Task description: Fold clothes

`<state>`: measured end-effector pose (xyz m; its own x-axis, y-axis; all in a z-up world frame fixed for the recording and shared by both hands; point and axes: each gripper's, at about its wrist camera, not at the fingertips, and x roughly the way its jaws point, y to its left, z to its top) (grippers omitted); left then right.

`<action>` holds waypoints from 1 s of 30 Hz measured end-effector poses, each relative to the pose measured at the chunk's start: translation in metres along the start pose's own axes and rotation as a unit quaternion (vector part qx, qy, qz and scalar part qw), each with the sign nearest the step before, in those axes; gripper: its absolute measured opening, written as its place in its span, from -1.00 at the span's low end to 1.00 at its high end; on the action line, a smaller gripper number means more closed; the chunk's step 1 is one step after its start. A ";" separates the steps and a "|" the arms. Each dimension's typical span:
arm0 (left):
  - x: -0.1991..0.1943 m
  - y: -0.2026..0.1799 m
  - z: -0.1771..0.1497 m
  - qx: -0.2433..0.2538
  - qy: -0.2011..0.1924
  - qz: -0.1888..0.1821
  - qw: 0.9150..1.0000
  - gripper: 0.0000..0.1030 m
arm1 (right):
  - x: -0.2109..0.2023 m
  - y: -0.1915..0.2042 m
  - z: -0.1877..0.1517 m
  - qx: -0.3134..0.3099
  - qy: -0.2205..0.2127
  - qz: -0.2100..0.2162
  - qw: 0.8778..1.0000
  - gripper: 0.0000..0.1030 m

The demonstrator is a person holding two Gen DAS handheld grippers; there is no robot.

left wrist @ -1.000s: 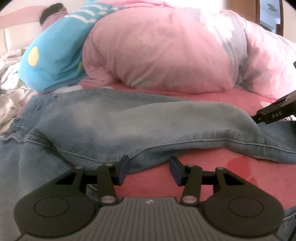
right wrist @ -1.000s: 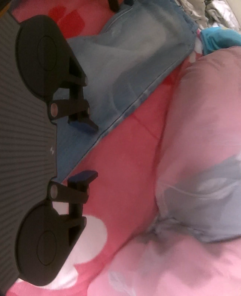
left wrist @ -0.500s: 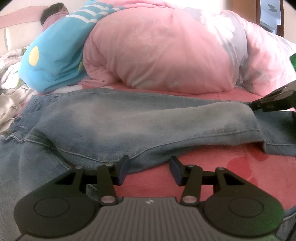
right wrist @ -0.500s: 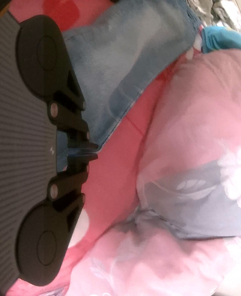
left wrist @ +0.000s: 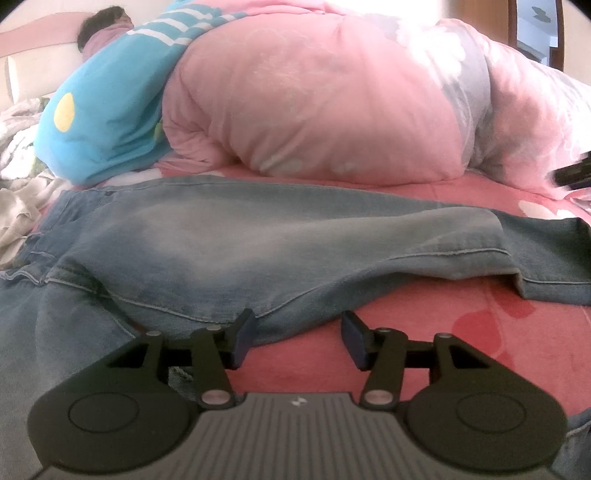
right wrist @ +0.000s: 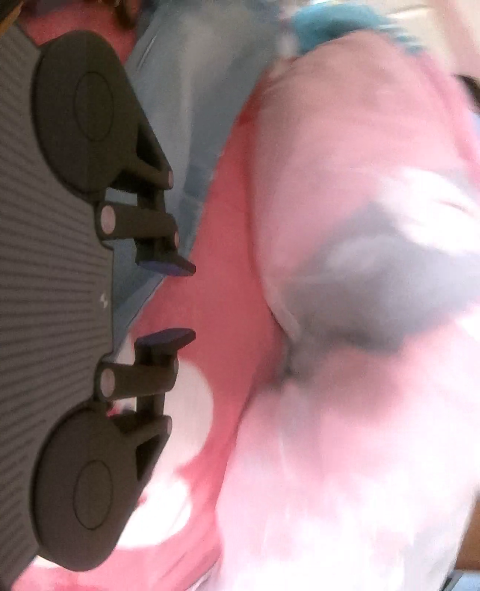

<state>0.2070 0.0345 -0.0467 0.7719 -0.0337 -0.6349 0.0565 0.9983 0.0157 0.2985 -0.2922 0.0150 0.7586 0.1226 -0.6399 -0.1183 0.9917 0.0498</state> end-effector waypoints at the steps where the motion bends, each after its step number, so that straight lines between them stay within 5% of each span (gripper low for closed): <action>1: 0.000 0.000 0.000 0.001 0.000 0.000 1.000 0.04 | -0.019 -0.004 -0.003 0.006 -0.008 0.006 1.000 -0.22; 8: 0.001 -0.003 -0.001 0.005 -0.002 0.004 1.000 0.06 | -0.114 0.008 -0.066 -0.050 0.019 0.025 0.998 0.18; 16: 0.000 -0.003 -0.002 0.002 -0.002 0.004 1.000 0.06 | -0.110 0.048 -0.142 -0.165 0.101 0.013 0.981 0.18; 19: 0.000 -0.003 -0.002 0.001 -0.003 0.004 1.000 0.06 | -0.099 0.042 -0.159 -0.157 0.109 0.007 0.982 -0.04; 22: 0.000 -0.004 -0.002 0.003 -0.003 0.005 1.000 0.07 | -0.104 0.030 -0.156 -0.123 0.082 0.002 0.989 -0.58; 30: 0.001 -0.004 -0.005 0.006 -0.005 0.008 1.000 0.08 | -0.131 -0.041 -0.113 -0.041 -0.029 -0.073 0.996 -0.71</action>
<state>0.2044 0.0310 -0.0508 0.7789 -0.0177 -0.6269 0.0509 0.9981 0.0350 0.1320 -0.3534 0.0101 0.8077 -0.0188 -0.5893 -0.0541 0.9929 -0.1058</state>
